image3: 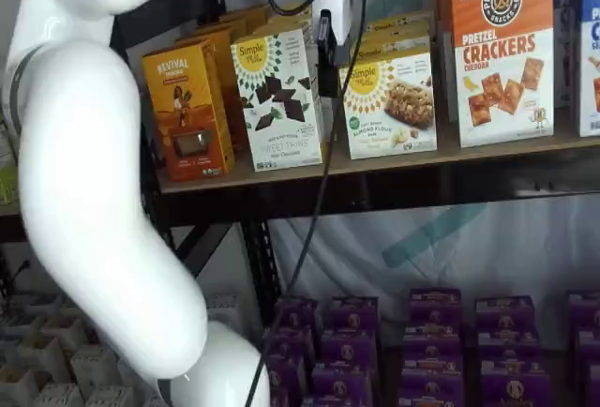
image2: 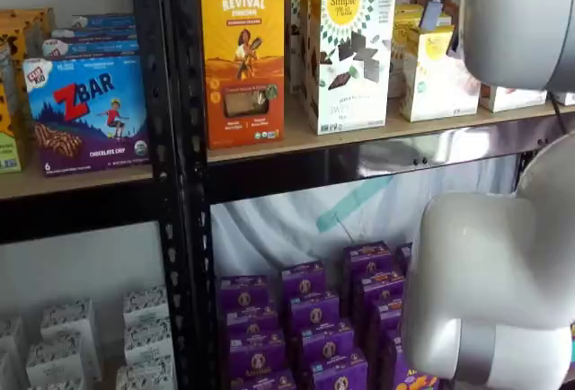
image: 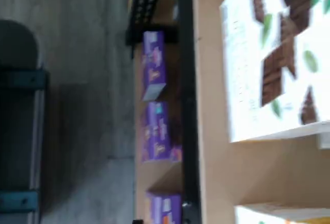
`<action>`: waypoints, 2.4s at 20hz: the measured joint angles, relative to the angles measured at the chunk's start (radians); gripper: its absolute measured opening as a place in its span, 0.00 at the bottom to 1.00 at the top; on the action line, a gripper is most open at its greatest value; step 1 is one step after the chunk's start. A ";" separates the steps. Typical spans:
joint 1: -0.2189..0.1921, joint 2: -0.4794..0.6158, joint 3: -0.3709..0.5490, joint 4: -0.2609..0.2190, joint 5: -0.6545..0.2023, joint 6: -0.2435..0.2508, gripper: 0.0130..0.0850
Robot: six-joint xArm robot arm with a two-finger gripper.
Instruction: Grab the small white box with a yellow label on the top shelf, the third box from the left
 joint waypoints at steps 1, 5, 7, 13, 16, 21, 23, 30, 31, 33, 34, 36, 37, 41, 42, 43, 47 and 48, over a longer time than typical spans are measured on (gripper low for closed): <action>-0.001 0.000 0.000 0.013 -0.014 0.001 1.00; 0.010 -0.002 0.026 0.044 -0.127 0.003 1.00; 0.014 0.010 0.028 0.049 -0.170 -0.001 1.00; 0.032 0.098 -0.035 0.007 -0.211 -0.004 1.00; 0.043 0.151 -0.089 -0.041 -0.172 0.003 1.00; 0.055 0.207 -0.134 -0.110 -0.136 0.005 1.00; 0.060 0.224 -0.143 -0.136 -0.128 0.005 1.00; 0.077 0.259 -0.137 -0.180 -0.125 0.014 1.00; 0.078 0.260 -0.134 -0.177 -0.129 0.015 1.00; 0.082 0.263 -0.132 -0.176 -0.133 0.019 1.00; 0.084 0.265 -0.134 -0.177 -0.131 0.021 1.00; 0.087 0.268 -0.139 -0.178 -0.127 0.024 1.00; 0.090 0.270 -0.143 -0.181 -0.122 0.027 1.00; 0.095 0.272 -0.150 -0.187 -0.116 0.032 1.00; 0.096 0.272 -0.151 -0.188 -0.115 0.033 1.00; 0.096 0.272 -0.152 -0.188 -0.113 0.034 1.00; 0.096 0.272 -0.156 -0.186 -0.109 0.034 0.89; 0.095 0.271 -0.157 -0.184 -0.108 0.033 0.89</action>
